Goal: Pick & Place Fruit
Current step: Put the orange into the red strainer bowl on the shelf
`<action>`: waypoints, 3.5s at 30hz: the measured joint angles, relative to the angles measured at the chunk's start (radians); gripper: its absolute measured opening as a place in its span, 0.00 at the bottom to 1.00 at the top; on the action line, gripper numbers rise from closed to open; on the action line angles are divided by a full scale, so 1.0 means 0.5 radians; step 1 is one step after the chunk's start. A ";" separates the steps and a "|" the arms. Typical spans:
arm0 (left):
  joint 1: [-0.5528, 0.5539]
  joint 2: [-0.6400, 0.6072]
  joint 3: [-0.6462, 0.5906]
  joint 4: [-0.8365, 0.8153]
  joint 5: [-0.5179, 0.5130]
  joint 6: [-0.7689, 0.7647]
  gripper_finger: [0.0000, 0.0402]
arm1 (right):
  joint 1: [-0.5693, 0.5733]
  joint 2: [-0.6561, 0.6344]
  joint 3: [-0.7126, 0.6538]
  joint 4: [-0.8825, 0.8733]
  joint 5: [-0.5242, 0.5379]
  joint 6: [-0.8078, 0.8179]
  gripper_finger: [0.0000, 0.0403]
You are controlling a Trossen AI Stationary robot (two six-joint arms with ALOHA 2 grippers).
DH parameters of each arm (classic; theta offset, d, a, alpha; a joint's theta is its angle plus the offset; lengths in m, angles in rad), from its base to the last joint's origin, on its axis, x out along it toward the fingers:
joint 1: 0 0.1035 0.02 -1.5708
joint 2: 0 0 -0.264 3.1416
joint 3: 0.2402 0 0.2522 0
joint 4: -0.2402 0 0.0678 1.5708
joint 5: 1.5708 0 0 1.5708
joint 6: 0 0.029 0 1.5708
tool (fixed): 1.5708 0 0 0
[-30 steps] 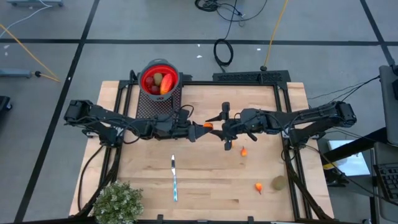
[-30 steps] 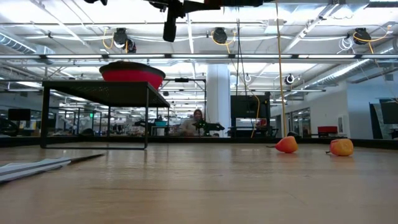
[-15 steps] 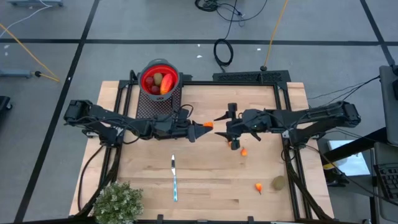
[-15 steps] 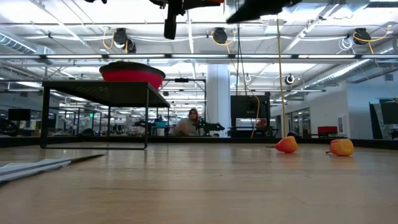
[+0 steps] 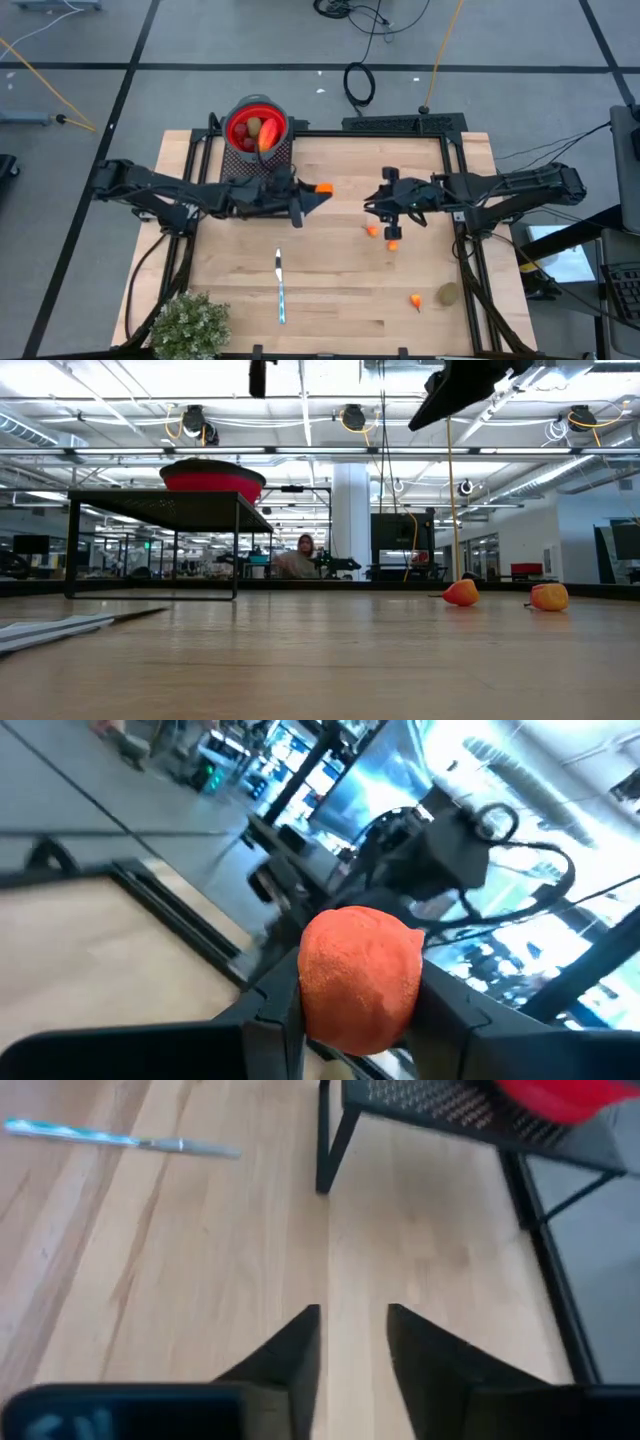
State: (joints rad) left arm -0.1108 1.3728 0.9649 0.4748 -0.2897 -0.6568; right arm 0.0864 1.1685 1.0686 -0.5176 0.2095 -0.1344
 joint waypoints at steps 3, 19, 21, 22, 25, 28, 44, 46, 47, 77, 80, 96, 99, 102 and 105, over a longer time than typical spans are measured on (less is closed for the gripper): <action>0.031 -0.094 0.000 -0.146 -0.044 0.060 0.30 | 0.000 -0.014 -0.048 0.024 -0.001 0.047 0.15; 0.274 -0.497 0.001 -0.905 -0.223 0.210 0.30 | 0.000 -0.461 -0.561 0.440 -0.009 0.408 0.01; 0.313 -0.512 0.000 -0.961 -0.213 0.209 0.30 | 0.000 -0.559 -0.613 0.444 -0.046 0.420 0.00; 0.331 -0.515 0.000 -0.981 -0.212 0.209 0.30 | -0.002 -0.612 -0.640 0.441 -0.084 0.422 0.00; 0.383 -0.530 -0.001 -1.042 -0.165 0.208 0.30 | -0.018 -0.765 -0.715 0.445 -0.208 0.451 0.00; 0.444 -0.541 0.000 -1.034 -0.082 0.201 0.30 | -0.039 -0.913 -0.783 0.446 -0.274 0.458 0.00; 0.715 -0.536 0.441 -1.800 -0.045 0.205 0.30 | -0.043 -1.636 -1.049 0.532 -0.273 0.515 0.00; 0.755 -0.536 0.533 -1.921 -0.050 0.230 0.30 | -0.043 -1.705 -1.073 0.530 -0.275 0.515 0.00; 0.772 -0.535 0.571 -1.970 -0.051 0.248 0.30 | -0.043 -1.736 -1.085 0.528 -0.283 0.516 0.00; 1.388 -0.190 0.800 -2.645 0.062 0.440 0.30 | -0.043 -1.995 -1.172 0.518 -0.377 0.576 0.00; 1.470 -0.136 0.800 -2.701 0.072 0.478 0.30 | -0.043 -1.995 -1.172 0.518 -0.377 0.576 0.00; 1.698 0.083 0.800 -2.728 0.168 0.573 0.30 | -0.043 -1.995 -1.172 0.515 -0.371 0.575 0.00; 1.720 0.101 0.800 -2.730 0.167 0.574 0.30 | -0.042 -1.995 -1.172 0.515 -0.371 0.575 0.00; 1.730 0.098 0.800 -2.728 0.167 0.574 0.30 | -0.042 -1.995 -1.172 0.515 -0.371 0.575 0.00; 1.730 0.098 0.800 -2.728 0.163 0.579 0.30 | -0.043 -1.995 -1.172 0.515 -0.371 0.575 0.00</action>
State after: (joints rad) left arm 0.7544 1.4220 1.3651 -0.8894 -0.2081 -0.3675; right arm 0.0650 0.1711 0.4828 -0.2600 0.0242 0.1532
